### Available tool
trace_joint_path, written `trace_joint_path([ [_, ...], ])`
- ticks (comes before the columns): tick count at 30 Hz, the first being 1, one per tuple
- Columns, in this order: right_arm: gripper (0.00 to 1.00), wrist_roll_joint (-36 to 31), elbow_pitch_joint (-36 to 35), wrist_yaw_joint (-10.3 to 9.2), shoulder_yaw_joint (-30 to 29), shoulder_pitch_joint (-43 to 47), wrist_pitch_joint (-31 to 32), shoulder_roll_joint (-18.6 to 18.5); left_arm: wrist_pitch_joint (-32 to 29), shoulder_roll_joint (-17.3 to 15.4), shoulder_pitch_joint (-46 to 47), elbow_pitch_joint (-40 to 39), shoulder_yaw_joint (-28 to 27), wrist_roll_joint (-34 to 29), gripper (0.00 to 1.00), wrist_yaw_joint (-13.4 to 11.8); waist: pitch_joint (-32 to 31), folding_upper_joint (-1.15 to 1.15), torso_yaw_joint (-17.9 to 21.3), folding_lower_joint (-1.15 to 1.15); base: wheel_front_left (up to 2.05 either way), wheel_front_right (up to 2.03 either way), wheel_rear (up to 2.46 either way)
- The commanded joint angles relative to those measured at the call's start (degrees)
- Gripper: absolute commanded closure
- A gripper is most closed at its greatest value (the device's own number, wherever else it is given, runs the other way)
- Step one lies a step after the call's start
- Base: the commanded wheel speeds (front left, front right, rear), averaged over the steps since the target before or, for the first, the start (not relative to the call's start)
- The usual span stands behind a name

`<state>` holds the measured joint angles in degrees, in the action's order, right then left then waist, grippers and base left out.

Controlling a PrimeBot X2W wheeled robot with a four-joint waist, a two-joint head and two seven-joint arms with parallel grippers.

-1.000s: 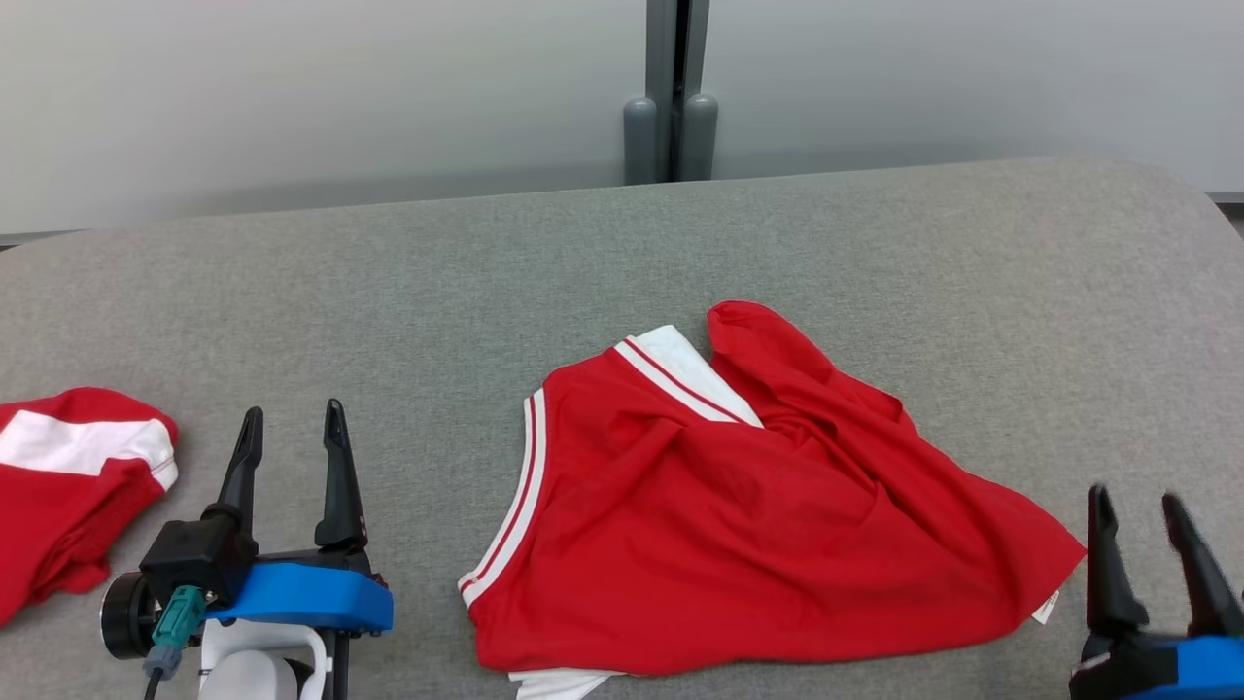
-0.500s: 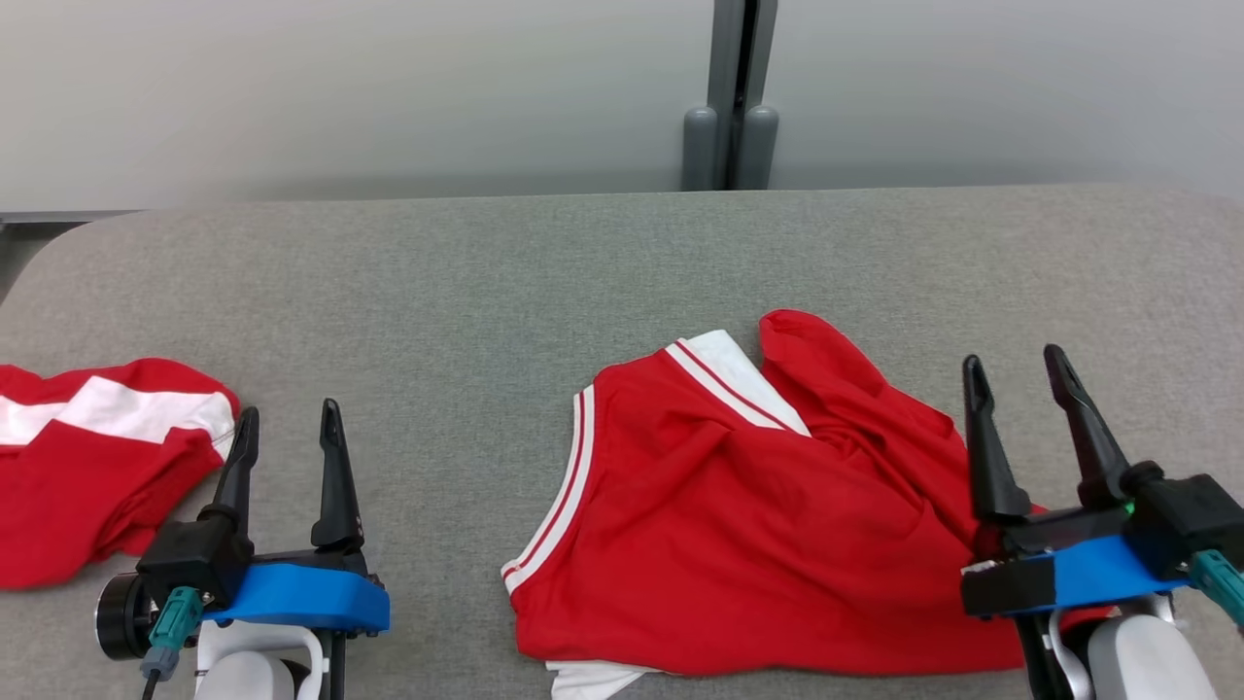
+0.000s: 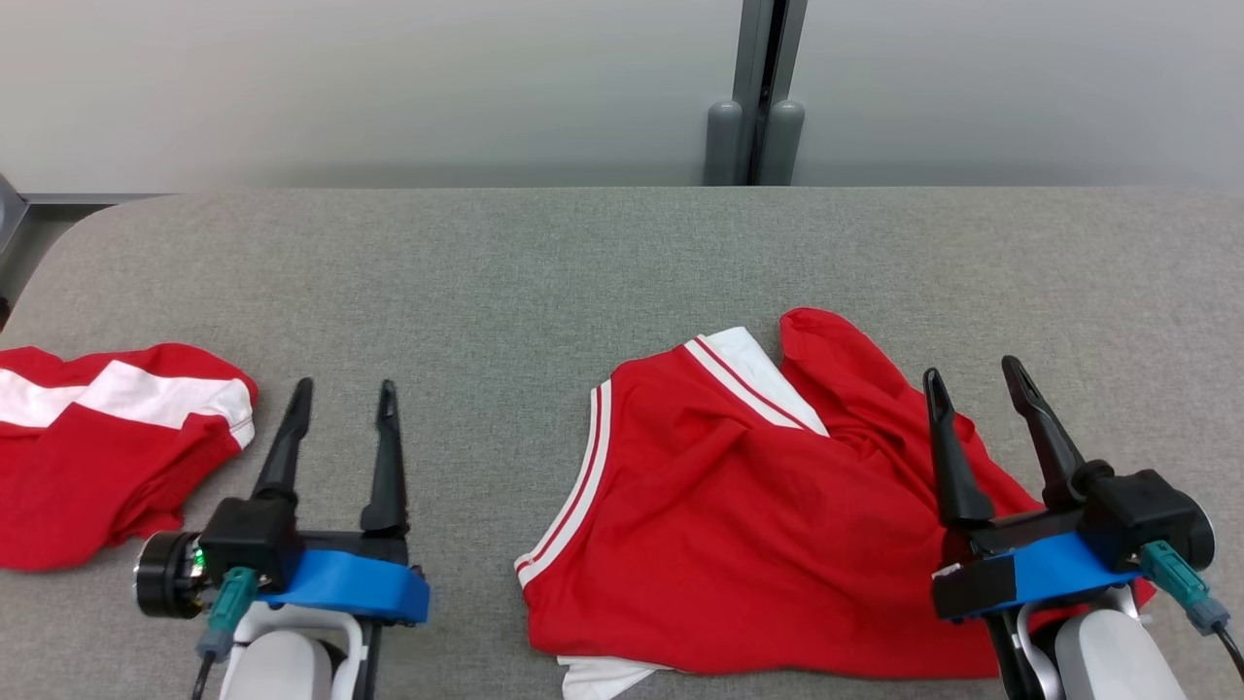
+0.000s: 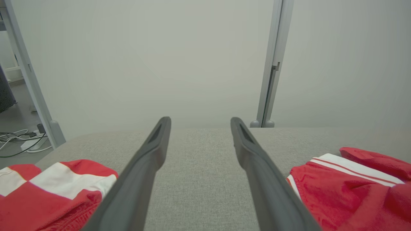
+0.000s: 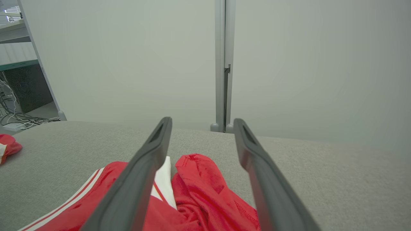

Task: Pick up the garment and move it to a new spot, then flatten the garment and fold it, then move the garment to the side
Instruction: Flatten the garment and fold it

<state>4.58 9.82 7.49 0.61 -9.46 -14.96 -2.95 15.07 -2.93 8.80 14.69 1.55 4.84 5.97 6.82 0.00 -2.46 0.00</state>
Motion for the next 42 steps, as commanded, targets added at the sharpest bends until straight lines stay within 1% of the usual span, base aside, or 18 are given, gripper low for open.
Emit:
trace_joint_path([
  [1,0.0,-0.19,0.08,0.01,-0.09,-1.16,-0.26,0.07,0.15,-0.07,1.23,0.37,1.38,-0.82,0.0,0.39,0.14,0.0,0.14,0.0,0.0,0.0,0.0],
  [5,0.0,0.34,0.52,0.01,-0.17,-1.29,-0.29,0.07,-0.34,-0.34,2.4,2.78,4.57,-1.33,0.0,0.92,0.37,0.0,0.52,0.0,0.0,0.0,0.0],
  [6,0.0,0.34,0.52,0.01,-0.17,-1.29,-0.29,0.07,-0.34,-0.34,2.4,2.78,4.57,-1.33,0.0,0.92,0.37,0.0,0.52,0.0,0.0,0.0,0.0],
  [11,0.0,0.37,0.72,0.01,-0.49,-0.9,-0.3,0.06,-3.56,-1.43,3.3,4.68,8.75,-0.77,0.0,1.35,0.42,0.0,1.04,0.0,0.0,0.0,0.0],
  [14,0.0,0.33,0.86,0.01,-0.97,-0.7,-0.28,0.07,-6.9,-2.15,2.83,4.58,11.07,0.13,0.0,1.56,0.36,0.0,1.15,0.0,0.0,0.0,0.0],
  [20,0.0,0.27,0.9,0.01,-1.5,-0.05,-0.28,0.06,-15.63,-4.08,0.78,2.96,15.63,3.04,0.0,1.49,0.2,0.0,1.09,0.0,0.0,0.0,0.0],
  [27,0.0,0.5,1.21,0.01,-1.46,0.08,-0.28,0.06,-24.29,-6.76,-1.28,0.22,20.19,8.37,0.0,1.51,0.19,0.0,1.07,0.0,0.0,0.0,0.0],
  [33,0.0,0.89,1.49,0.01,-0.93,-0.42,-0.29,0.05,-28.94,-8.05,-2.36,1.12,22.27,10.7,0.0,1.52,0.39,0.0,1.74,0.0,0.0,0.0,0.0],
  [42,0.0,0.87,1.66,0.01,-1.0,-0.83,-0.29,0.06,-31.6,-7.85,-1.52,4.91,23.06,11.71,0.0,1.21,1.27,0.0,2.48,0.0,0.0,0.0,0.0],
])
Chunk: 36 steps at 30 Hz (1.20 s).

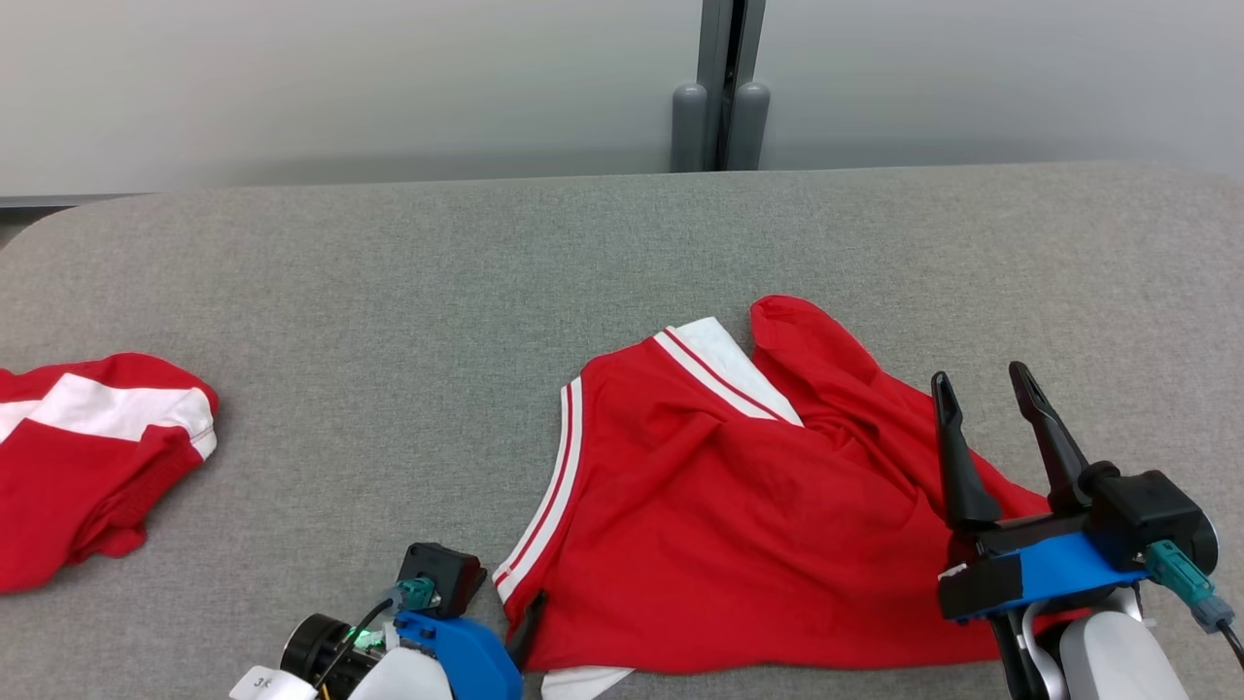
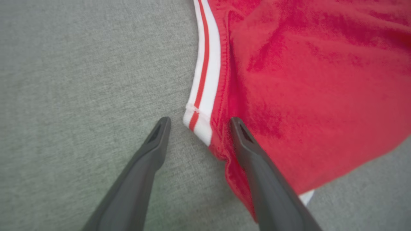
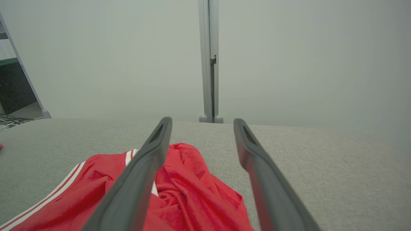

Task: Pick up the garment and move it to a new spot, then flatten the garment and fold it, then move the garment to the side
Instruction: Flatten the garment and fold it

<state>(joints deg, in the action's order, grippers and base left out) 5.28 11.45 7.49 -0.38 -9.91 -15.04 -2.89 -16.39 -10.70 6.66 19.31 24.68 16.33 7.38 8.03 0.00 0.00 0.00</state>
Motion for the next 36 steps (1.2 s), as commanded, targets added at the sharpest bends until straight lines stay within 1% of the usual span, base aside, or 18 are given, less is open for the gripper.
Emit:
trace_joint_path([
  [1,0.0,0.18,0.04,0.01,0.0,-0.48,-0.2,0.0,-0.18,-0.19,0.86,0.85,0.0,0.23,0.0,-0.19,0.19,0.0,0.06,0.0,0.0,0.0,0.0],
  [6,0.0,0.34,0.07,0.01,0.05,-0.94,-0.21,0.01,1.18,0.73,1.97,3.85,1.23,1.64,0.0,-0.05,0.72,0.0,0.16,0.0,0.0,0.0,0.0],
  [7,0.0,0.34,0.05,0.01,0.02,-1.01,-0.21,0.0,1.78,0.98,2.36,4.38,1.5,1.9,0.41,-0.03,0.79,0.0,0.15,0.0,0.0,0.0,0.0],
  [8,0.0,0.33,0.06,0.01,0.0,-1.04,-0.21,0.0,2.43,1.19,2.81,4.78,1.7,2.19,0.65,0.0,0.83,0.0,0.13,0.0,0.0,0.0,0.0],
  [9,0.0,0.31,0.07,0.01,0.01,-1.03,-0.21,0.0,2.92,1.38,3.14,5.38,2.0,2.63,1.0,0.03,0.87,0.0,0.1,0.0,0.0,0.0,0.0],
  [11,0.0,0.26,0.07,0.01,0.08,-1.06,-0.21,0.0,3.77,1.55,4.04,6.56,2.91,2.89,1.0,0.07,0.97,0.0,0.07,0.0,0.0,0.0,0.0],
  [14,0.0,0.19,-0.02,0.01,0.02,-1.27,-0.2,0.0,6.59,1.78,6.01,7.15,3.19,3.26,1.0,0.1,1.1,0.0,-0.02,0.0,0.0,0.0,0.0],
  [17,0.0,-0.1,-0.15,0.01,-0.38,-1.51,-0.21,0.0,10.03,1.48,8.0,7.2,2.63,3.14,1.0,0.08,1.31,0.0,-0.22,0.0,0.0,0.0,0.0],
  [21,0.0,-0.55,-0.26,0.01,-0.87,-2.04,-0.21,0.0,14.87,1.06,11.0,6.85,0.99,2.79,1.0,-0.84,1.87,0.0,-0.42,0.0,0.0,0.0,0.0],
  [26,0.0,-0.89,-0.6,0.01,-1.29,-3.2,-0.21,-0.01,18.43,-0.2,14.78,7.25,-1.18,2.82,1.0,-1.55,3.33,0.0,0.11,0.0,0.0,0.0,0.0],
  [36,0.0,-1.14,-0.78,0.01,-3.47,-5.16,-0.21,-0.01,23.27,-4.85,21.56,10.49,-6.48,3.44,1.0,-3.59,6.43,0.0,2.78,0.0,0.0,0.0,0.0],
])
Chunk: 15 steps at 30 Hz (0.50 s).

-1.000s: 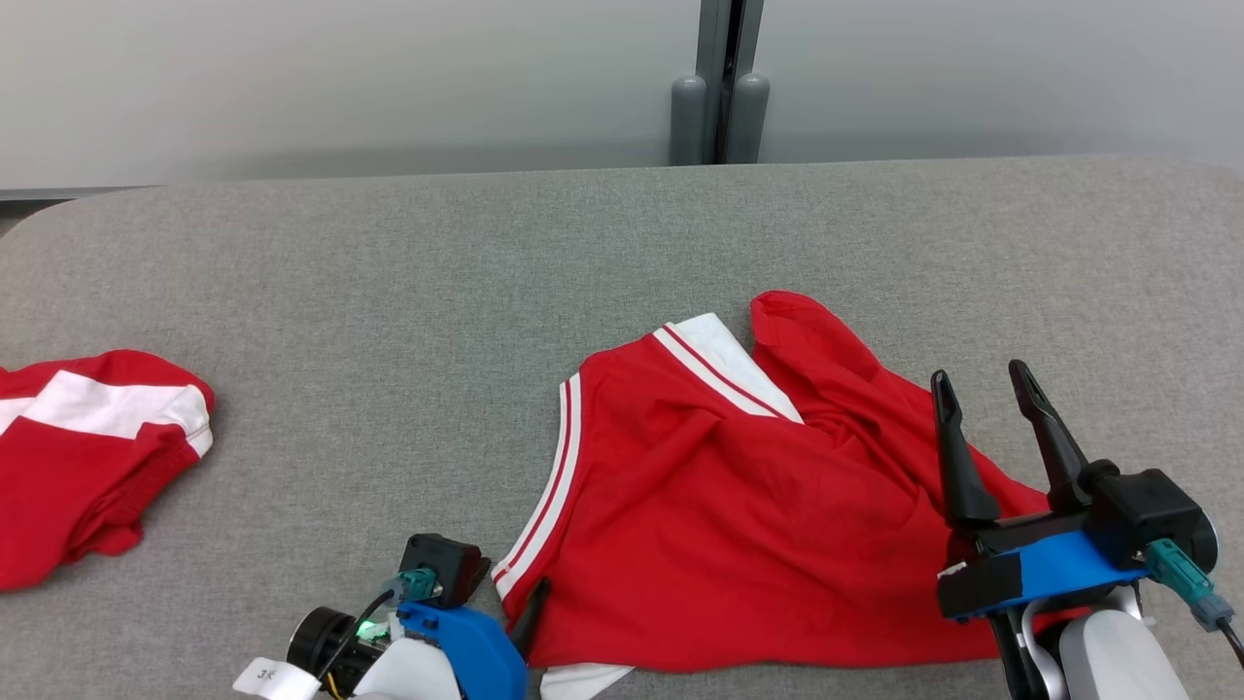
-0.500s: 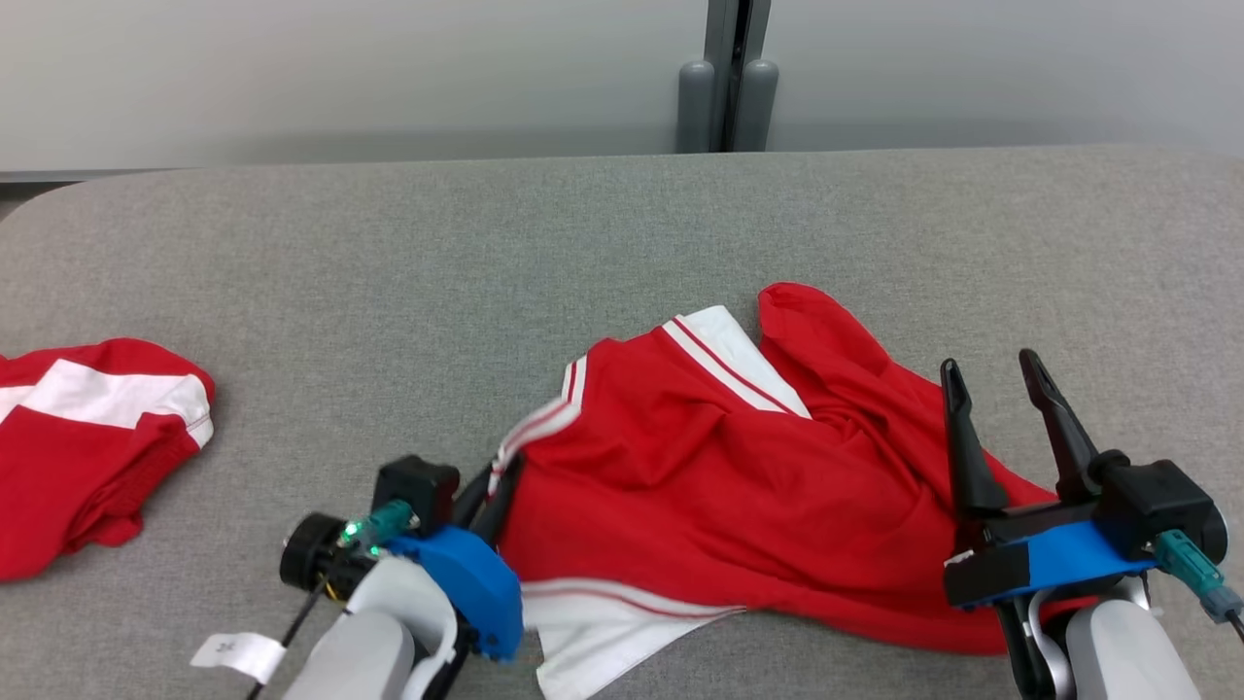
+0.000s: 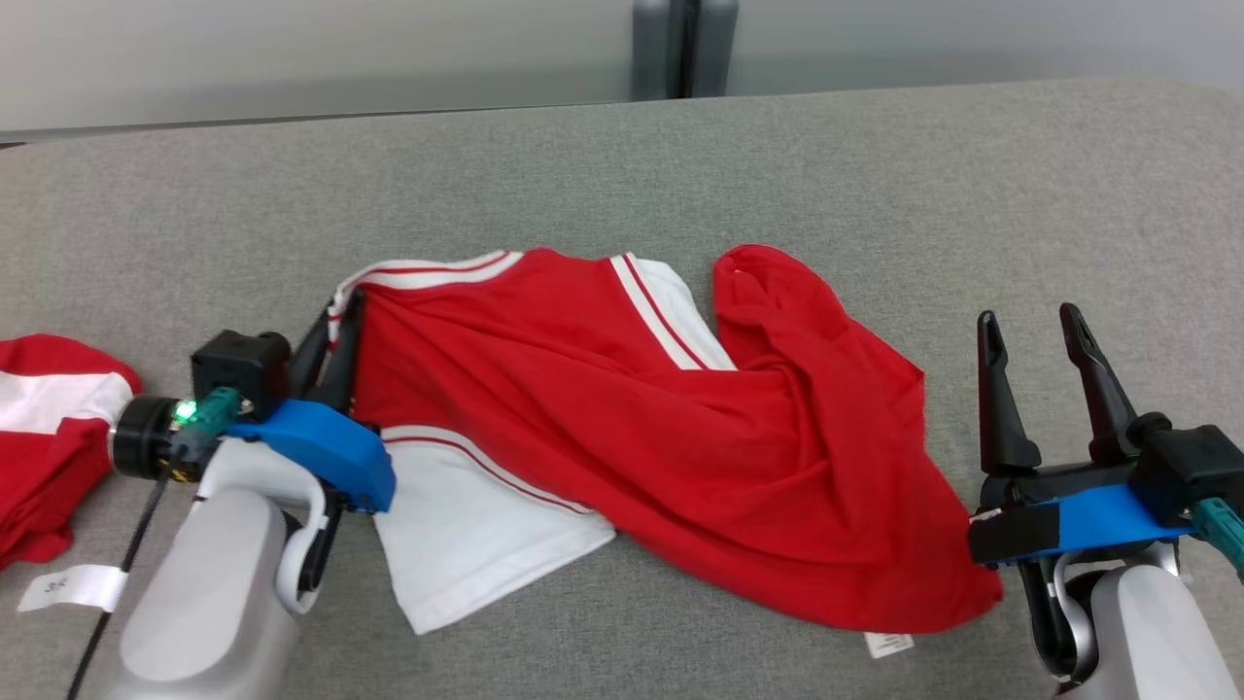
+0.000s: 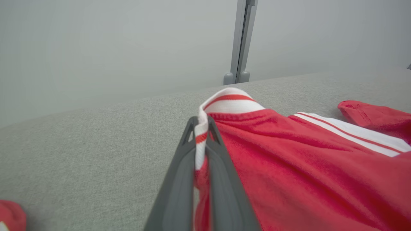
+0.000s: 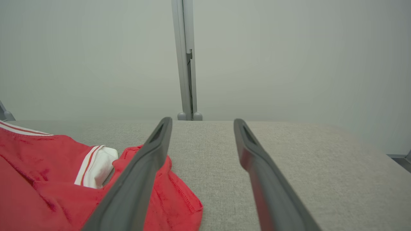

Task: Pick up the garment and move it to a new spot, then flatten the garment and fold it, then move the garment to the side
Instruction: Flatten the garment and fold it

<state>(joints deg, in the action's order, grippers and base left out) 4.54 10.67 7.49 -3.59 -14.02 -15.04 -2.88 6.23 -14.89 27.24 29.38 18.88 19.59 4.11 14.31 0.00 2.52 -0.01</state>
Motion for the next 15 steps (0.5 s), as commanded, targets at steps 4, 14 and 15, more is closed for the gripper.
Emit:
trace_joint_path([
  [4,0.0,-0.23,0.22,0.01,-1.03,-1.3,-0.21,-0.02,1.75,-1.77,2.55,3.22,-1.52,0.42,1.0,-0.64,0.62,0.0,1.18,0.01,0.0,0.0,0.0],
  [14,0.0,-0.08,0.52,0.01,-1.4,-0.71,-0.21,-0.02,7.38,-0.23,2.61,8.23,-1.68,0.2,0.0,-1.54,0.13,0.0,1.29,0.01,0.0,0.0,0.0],
  [15,0.0,-0.17,0.54,0.01,-1.48,-0.6,-0.21,-0.02,7.9,0.2,2.21,8.0,-2.13,0.54,0.0,-1.65,-0.18,0.0,1.07,0.01,0.0,0.0,0.0],
])
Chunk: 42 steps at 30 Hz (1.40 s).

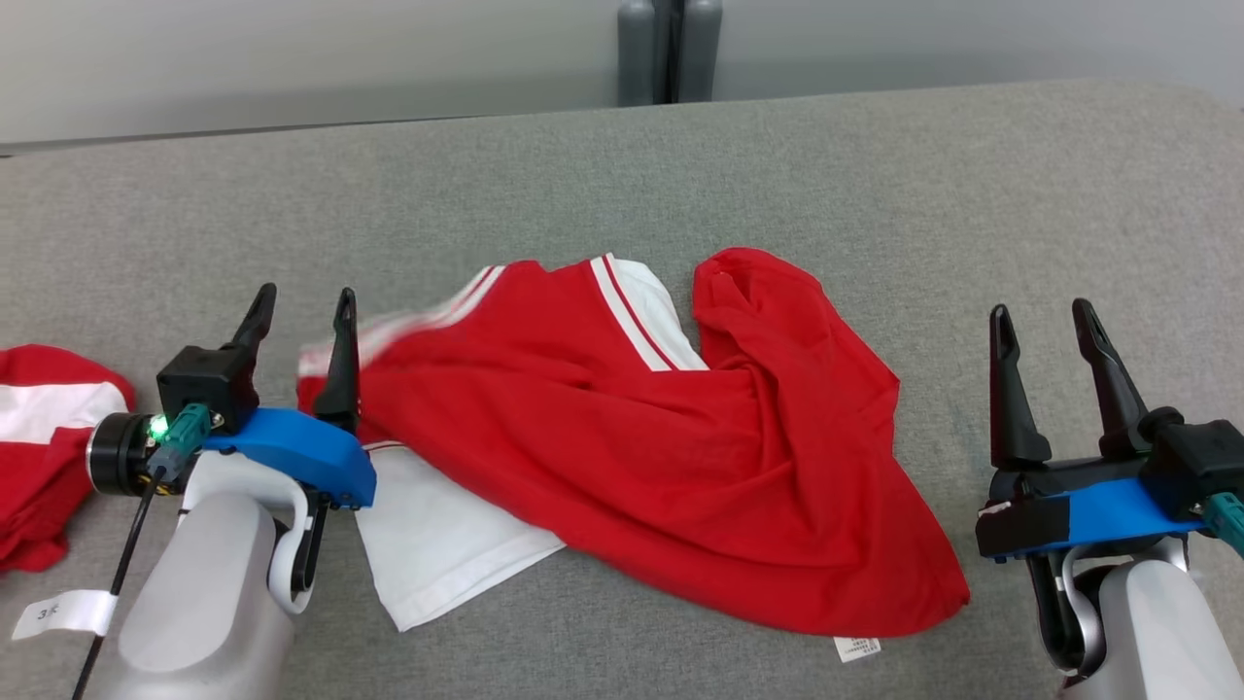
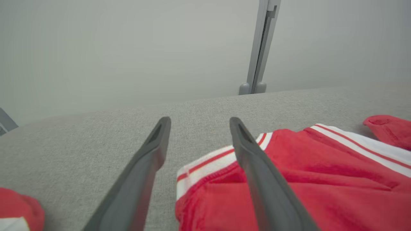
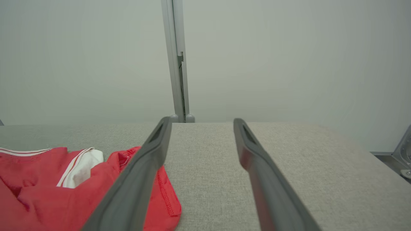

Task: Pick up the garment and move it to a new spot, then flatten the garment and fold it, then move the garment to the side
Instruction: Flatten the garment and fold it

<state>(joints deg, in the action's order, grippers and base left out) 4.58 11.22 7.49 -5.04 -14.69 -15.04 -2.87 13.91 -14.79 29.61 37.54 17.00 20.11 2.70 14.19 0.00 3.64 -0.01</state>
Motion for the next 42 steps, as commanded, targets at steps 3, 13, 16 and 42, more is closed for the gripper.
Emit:
trace_joint_path([
  [3,0.0,-0.57,0.14,0.01,-0.25,0.36,-0.21,-0.03,1.07,0.13,-1.77,-1.53,-0.99,-0.61,0.0,-0.9,-1.07,0.0,-0.77,0.01,0.0,0.0,0.0],
  [13,0.0,-0.64,1.02,0.01,0.11,2.25,-0.2,-0.04,1.3,2.27,-12.66,-19.34,-8.06,-5.56,0.0,-3.21,-4.92,0.0,-3.77,0.01,0.0,0.0,0.0],
  [16,0.0,-0.68,1.29,0.01,0.06,2.55,-0.21,-0.04,1.29,3.61,-16.56,-23.36,-10.43,-7.28,0.0,-3.13,-5.79,0.0,-4.48,0.01,0.0,0.0,0.0],
  [42,0.0,-1.31,7.83,0.01,4.6,-3.79,2.37,-3.68,1.29,10.46,-24.16,-27.87,-18.01,-14.82,0.0,1.27,-7.08,0.0,-7.16,0.01,0.0,0.0,0.0],
])
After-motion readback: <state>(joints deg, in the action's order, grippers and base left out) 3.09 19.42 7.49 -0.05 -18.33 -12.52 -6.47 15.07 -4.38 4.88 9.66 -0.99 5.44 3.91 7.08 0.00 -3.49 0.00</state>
